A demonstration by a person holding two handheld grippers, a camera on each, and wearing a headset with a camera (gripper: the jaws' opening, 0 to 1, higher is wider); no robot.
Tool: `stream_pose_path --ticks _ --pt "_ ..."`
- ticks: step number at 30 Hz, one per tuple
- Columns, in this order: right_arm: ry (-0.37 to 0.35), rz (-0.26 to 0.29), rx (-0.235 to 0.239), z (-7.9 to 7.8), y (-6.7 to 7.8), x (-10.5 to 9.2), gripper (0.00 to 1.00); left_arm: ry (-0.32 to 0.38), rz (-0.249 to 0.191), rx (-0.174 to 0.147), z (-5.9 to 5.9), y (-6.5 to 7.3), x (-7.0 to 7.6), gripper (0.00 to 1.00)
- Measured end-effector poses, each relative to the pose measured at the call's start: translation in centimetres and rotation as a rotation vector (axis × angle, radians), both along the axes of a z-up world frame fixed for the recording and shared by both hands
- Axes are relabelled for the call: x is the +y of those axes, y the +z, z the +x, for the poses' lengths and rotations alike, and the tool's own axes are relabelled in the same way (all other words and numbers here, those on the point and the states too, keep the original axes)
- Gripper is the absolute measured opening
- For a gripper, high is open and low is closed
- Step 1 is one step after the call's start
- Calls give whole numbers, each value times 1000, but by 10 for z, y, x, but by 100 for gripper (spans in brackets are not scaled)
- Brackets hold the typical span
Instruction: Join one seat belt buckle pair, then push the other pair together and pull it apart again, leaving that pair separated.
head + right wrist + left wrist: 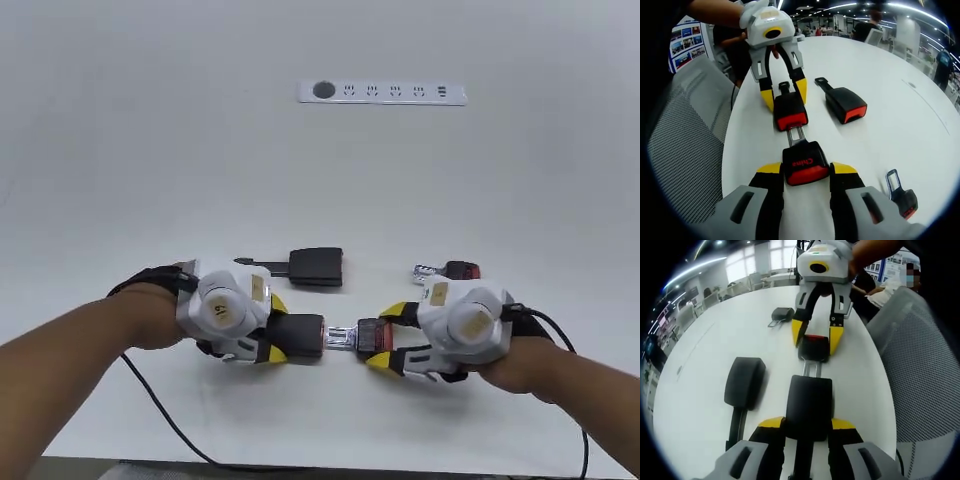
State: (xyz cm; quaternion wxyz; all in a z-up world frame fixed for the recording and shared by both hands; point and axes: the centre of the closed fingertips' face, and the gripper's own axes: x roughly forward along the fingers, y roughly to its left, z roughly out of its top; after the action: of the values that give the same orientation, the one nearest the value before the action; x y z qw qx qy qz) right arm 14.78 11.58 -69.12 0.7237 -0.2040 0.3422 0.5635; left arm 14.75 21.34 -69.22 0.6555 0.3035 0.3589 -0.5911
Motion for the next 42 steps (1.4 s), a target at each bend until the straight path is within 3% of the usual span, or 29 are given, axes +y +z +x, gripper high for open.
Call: stream_pose_path --ticks 4,9,30,38,39,40,42 --pt "16 -1 -1 2 0 1 34 0 8 3 -1 0 0 34" --pt "17 7 10 -3 -1 17 34 -12 22 -1 -2 1 -1 34" --pt "-6 8 14 3 -3 18 34 -53 52 -2 -1 0 -3 33" --pt "-17 17 11 3 -2 36 34 -59 59 -3 0 0 -3 33" --pt "-21 -16 21 0 -6 30 34 -63 56 -2 1 0 -3 33" --pt "-24 11 13 2 -5 34 34 -64 60 -1 1 0 -2 33" --pt "-28 11 10 2 -4 35 34 -68 61 -2 1 0 -3 33"
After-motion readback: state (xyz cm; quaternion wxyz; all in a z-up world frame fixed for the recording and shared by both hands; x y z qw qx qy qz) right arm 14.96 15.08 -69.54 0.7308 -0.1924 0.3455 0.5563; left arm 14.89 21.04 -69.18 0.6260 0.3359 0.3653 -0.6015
